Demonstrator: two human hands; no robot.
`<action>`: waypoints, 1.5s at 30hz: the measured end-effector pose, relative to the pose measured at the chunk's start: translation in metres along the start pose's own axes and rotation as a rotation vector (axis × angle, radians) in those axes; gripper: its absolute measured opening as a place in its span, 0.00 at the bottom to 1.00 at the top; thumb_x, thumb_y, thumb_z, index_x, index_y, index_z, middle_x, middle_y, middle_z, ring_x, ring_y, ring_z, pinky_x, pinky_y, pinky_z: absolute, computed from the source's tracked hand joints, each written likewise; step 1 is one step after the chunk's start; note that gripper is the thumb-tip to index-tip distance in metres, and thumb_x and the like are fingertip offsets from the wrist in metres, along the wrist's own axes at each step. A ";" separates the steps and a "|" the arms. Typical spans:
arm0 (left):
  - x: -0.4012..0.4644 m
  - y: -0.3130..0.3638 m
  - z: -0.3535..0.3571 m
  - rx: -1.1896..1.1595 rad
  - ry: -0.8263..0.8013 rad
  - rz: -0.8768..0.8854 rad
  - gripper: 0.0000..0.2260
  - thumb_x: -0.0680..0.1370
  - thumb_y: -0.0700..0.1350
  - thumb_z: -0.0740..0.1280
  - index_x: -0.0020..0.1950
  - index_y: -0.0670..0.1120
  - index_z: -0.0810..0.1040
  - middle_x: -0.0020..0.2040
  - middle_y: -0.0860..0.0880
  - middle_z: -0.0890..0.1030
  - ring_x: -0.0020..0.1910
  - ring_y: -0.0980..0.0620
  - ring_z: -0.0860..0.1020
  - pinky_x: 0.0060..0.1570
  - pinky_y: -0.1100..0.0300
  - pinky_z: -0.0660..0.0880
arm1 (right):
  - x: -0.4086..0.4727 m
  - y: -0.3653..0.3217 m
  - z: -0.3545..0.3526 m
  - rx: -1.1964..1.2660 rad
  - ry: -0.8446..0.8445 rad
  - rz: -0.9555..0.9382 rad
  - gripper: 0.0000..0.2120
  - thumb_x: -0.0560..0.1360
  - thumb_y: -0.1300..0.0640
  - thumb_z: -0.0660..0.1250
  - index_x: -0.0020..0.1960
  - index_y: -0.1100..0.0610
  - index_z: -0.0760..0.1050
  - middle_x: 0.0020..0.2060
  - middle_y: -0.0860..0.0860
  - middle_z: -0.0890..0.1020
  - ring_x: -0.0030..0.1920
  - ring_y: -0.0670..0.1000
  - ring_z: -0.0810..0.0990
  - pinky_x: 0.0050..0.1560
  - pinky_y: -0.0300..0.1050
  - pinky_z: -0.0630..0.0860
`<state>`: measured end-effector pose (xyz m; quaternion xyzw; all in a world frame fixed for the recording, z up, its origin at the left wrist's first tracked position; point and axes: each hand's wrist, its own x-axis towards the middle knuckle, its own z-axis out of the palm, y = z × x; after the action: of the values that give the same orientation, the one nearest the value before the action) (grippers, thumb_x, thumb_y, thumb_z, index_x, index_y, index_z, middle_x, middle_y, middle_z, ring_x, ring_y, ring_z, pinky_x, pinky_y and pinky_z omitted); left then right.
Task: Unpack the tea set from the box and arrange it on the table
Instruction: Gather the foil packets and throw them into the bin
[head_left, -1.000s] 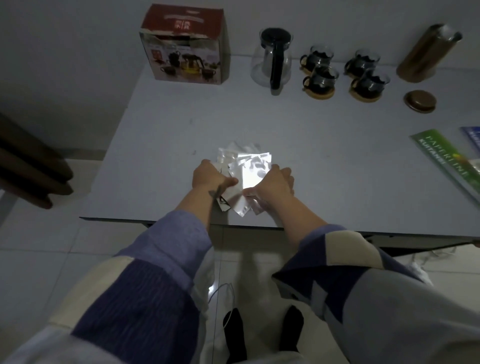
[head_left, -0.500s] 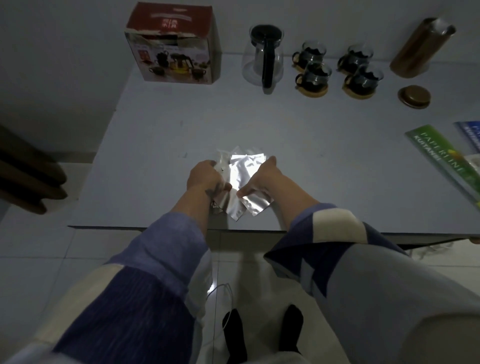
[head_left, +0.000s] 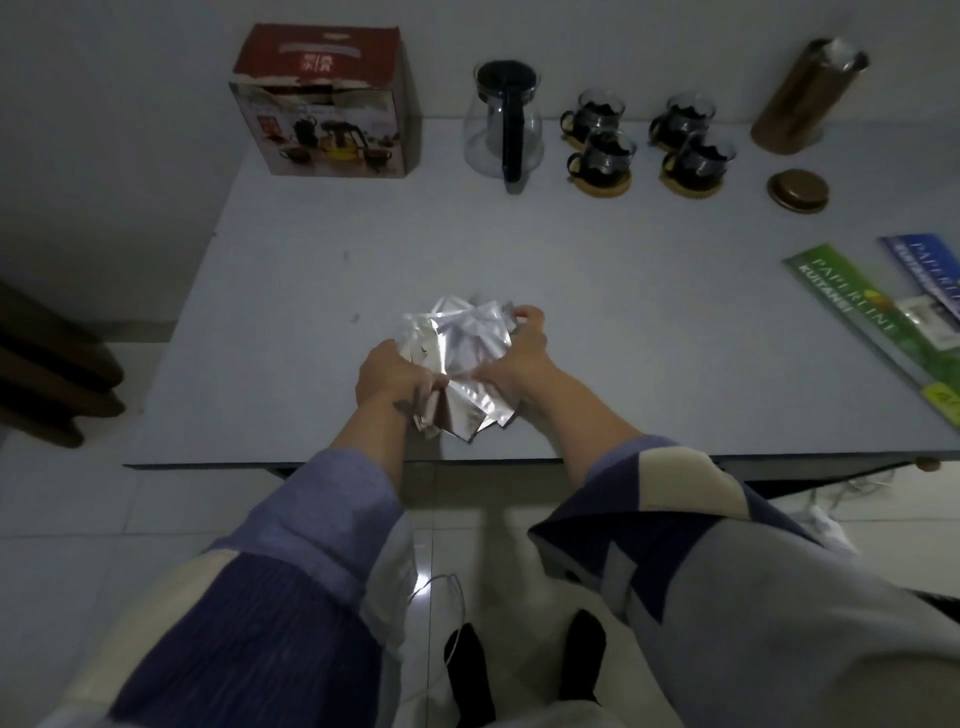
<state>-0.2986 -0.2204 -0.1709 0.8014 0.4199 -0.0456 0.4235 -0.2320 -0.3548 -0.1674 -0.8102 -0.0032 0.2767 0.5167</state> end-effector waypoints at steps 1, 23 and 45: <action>-0.003 0.001 0.000 -0.012 -0.018 -0.002 0.21 0.66 0.42 0.78 0.55 0.40 0.77 0.52 0.44 0.81 0.53 0.43 0.80 0.45 0.58 0.74 | -0.002 0.005 -0.002 0.091 0.013 0.049 0.45 0.65 0.67 0.77 0.71 0.50 0.54 0.67 0.54 0.65 0.58 0.54 0.72 0.56 0.46 0.75; -0.184 0.217 0.204 -0.082 -0.550 0.419 0.22 0.68 0.40 0.77 0.59 0.38 0.74 0.56 0.43 0.80 0.54 0.42 0.80 0.55 0.50 0.78 | -0.126 0.110 -0.313 0.475 0.638 0.165 0.39 0.70 0.66 0.68 0.76 0.52 0.55 0.66 0.57 0.70 0.61 0.61 0.76 0.45 0.53 0.78; -0.460 0.251 0.646 0.164 -0.925 0.484 0.34 0.67 0.47 0.77 0.69 0.41 0.67 0.60 0.46 0.76 0.59 0.46 0.77 0.59 0.49 0.76 | -0.309 0.440 -0.617 0.733 1.024 0.383 0.31 0.71 0.65 0.72 0.70 0.55 0.65 0.60 0.59 0.77 0.56 0.59 0.79 0.52 0.53 0.79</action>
<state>-0.2334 -1.0473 -0.2246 0.8020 -0.0129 -0.3281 0.4990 -0.3386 -1.1652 -0.2063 -0.5972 0.4819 -0.0738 0.6369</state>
